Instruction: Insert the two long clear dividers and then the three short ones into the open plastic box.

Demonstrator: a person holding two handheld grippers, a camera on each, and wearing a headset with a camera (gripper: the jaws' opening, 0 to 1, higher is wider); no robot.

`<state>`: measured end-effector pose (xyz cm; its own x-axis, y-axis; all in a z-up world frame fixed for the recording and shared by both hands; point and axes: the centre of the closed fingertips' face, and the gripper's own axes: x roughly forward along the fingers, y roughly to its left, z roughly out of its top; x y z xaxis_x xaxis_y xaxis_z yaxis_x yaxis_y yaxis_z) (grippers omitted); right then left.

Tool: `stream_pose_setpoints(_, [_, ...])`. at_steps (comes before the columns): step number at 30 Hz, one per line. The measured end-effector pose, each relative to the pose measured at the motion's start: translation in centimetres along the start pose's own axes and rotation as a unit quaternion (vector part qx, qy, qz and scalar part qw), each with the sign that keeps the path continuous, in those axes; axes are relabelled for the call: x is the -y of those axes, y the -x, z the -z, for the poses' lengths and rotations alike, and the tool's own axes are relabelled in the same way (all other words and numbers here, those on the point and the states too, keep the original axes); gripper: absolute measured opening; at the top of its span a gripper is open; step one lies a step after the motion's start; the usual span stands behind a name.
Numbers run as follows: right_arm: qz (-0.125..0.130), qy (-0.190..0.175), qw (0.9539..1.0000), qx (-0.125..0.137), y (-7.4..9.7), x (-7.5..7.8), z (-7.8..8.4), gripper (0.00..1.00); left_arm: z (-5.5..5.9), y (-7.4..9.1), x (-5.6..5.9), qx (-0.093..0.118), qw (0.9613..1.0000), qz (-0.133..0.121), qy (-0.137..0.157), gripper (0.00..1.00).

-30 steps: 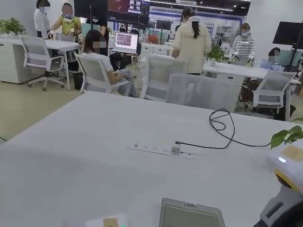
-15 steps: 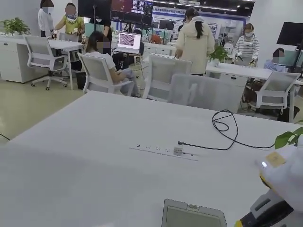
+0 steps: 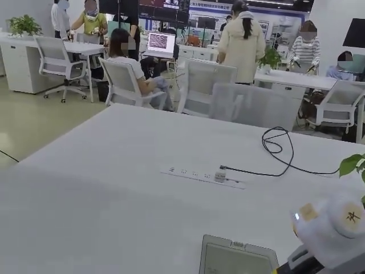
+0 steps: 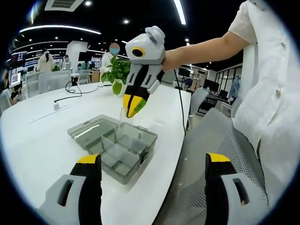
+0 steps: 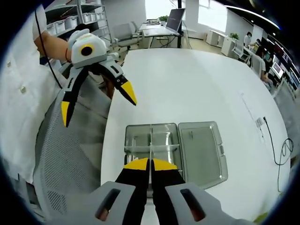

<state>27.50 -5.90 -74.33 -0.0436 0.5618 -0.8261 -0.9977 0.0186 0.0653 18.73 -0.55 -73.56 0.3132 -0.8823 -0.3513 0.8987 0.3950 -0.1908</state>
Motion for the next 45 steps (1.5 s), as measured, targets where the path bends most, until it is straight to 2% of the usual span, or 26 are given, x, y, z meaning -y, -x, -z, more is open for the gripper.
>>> stream_pose_setpoints(12, [-0.001,-0.004,1.0,-0.007,-1.0,0.3,1.0,0.03,0.1,-0.2,-0.3,0.004,1.0,-0.003,0.004,0.98])
stream_pose_setpoints(18, [-0.001,-0.007,0.9999,-0.009,-1.4,0.2,1.4,0.03,0.1,-0.2,-0.2,0.005,0.9999,-0.001,0.009,0.97])
stream_pose_setpoints(27, [0.004,0.021,0.9998,-0.002,-1.9,-0.1,1.1,0.02,0.2,-0.3,-0.1,0.005,0.9999,0.0,0.013,0.96])
stream_pose_setpoints(35, [0.004,0.026,0.9997,-0.002,-2.5,-0.1,0.8,0.02,0.2,-0.3,-0.1,0.006,0.9999,0.0,0.014,0.96])
stream_pose_setpoints(45, [-0.002,0.034,0.9991,-0.027,-4.3,-0.1,1.4,0.03,0.2,-0.3,0.0,0.004,0.9999,0.0,0.011,0.96])
